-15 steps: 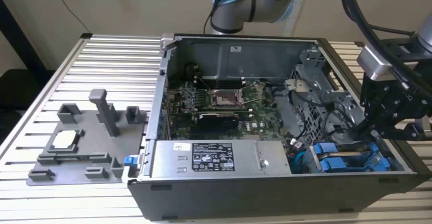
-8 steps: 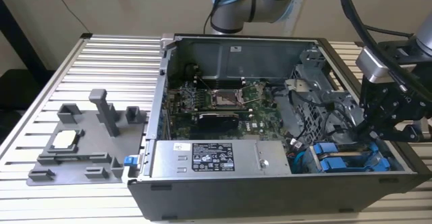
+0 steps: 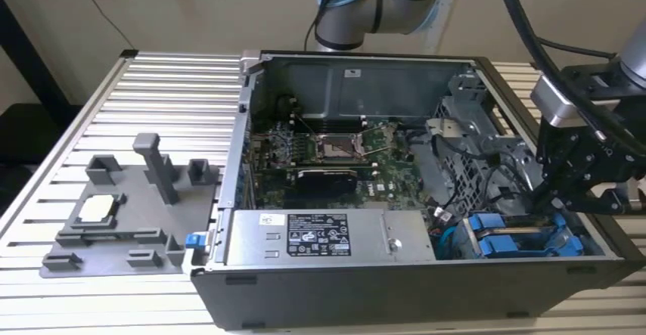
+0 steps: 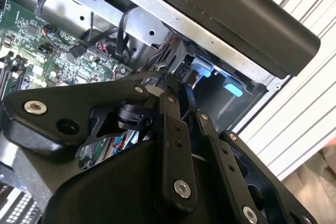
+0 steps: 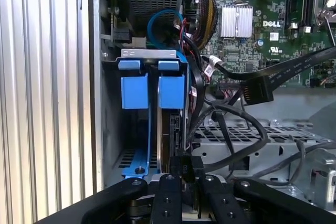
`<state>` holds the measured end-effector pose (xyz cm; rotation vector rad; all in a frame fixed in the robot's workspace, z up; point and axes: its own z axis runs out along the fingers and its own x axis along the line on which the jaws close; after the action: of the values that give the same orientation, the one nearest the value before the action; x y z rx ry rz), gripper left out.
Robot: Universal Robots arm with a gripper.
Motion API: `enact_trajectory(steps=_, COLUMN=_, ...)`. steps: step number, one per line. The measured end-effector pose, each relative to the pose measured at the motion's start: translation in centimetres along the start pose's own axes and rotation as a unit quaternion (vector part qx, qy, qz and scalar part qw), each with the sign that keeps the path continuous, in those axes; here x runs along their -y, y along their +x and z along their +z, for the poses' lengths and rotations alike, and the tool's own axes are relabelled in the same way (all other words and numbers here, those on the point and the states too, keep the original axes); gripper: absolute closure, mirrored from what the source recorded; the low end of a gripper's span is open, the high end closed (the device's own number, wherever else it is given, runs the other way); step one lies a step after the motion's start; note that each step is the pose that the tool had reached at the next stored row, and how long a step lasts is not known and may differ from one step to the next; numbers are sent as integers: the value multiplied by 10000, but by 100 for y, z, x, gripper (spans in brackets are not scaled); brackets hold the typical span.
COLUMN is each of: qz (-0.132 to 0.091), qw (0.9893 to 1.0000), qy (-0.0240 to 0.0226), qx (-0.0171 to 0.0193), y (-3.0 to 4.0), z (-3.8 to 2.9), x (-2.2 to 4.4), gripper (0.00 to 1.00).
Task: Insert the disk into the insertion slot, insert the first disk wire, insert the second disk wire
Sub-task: 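Insert the first disk wire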
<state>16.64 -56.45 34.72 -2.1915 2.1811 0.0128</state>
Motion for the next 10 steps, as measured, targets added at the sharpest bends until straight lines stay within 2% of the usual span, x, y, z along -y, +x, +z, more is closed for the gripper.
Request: enact_trajectory(steps=10, qz=0, qw=10000, qy=0, qx=0, y=35, z=16, x=0, gripper=81)
